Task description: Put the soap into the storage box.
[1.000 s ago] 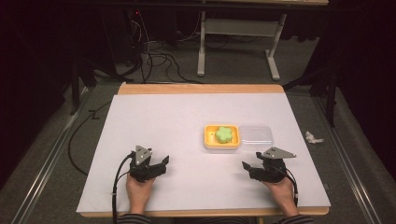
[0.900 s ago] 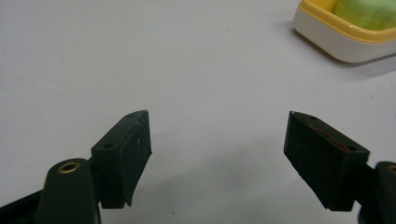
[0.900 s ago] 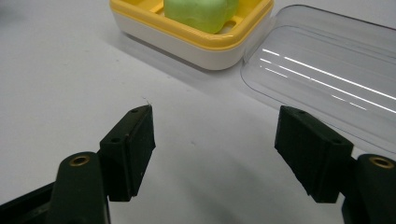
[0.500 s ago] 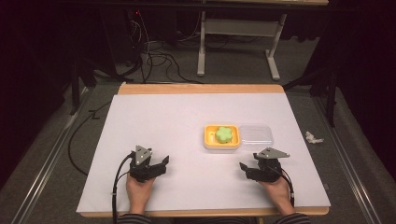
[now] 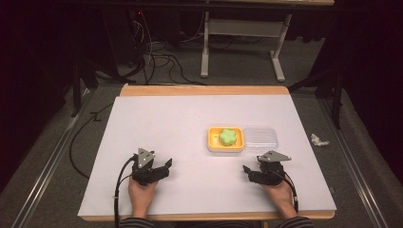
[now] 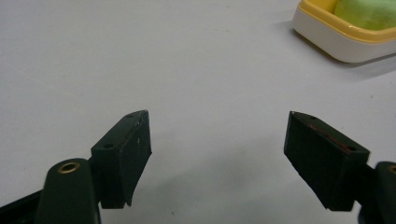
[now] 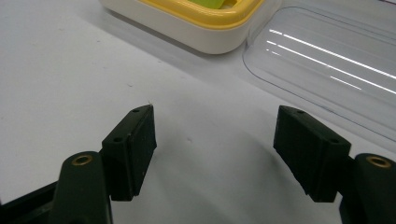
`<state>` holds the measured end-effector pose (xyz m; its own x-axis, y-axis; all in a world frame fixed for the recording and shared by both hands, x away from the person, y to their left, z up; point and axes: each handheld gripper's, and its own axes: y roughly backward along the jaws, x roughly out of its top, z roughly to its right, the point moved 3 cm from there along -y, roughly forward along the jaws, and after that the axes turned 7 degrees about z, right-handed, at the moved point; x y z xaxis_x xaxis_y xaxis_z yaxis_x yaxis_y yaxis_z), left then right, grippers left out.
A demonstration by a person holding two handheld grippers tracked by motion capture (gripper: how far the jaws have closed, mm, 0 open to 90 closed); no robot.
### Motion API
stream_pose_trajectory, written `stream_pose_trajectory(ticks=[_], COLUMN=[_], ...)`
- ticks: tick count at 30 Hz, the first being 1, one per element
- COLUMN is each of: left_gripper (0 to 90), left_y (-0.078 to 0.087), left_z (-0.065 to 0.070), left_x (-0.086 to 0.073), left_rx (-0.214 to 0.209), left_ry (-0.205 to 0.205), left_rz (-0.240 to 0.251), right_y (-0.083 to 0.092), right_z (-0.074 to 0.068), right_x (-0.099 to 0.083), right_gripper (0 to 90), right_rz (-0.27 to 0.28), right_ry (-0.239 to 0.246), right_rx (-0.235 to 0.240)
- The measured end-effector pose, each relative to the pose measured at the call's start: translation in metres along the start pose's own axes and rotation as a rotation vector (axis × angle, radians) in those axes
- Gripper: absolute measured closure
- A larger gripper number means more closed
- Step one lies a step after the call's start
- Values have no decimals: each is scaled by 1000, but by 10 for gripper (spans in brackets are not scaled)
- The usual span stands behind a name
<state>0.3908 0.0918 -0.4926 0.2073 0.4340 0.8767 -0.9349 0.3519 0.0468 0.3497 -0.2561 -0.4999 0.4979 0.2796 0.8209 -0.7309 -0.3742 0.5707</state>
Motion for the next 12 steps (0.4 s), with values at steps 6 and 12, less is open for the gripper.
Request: stream_pose_trajectory(ticks=[6, 12], left_gripper=[236, 236], left_y=[0, 0], left_z=[0, 0], left_x=[0, 0], left_rx=[-3, -3], left_ry=[-1, 0], left_rz=[2, 2], right_y=[-1, -1], right_z=[-1, -2], right_x=[-1, -1], right_gripper=[307, 306], right_rz=[0, -4], right_ry=[19, 19], right_rx=[-15, -17])
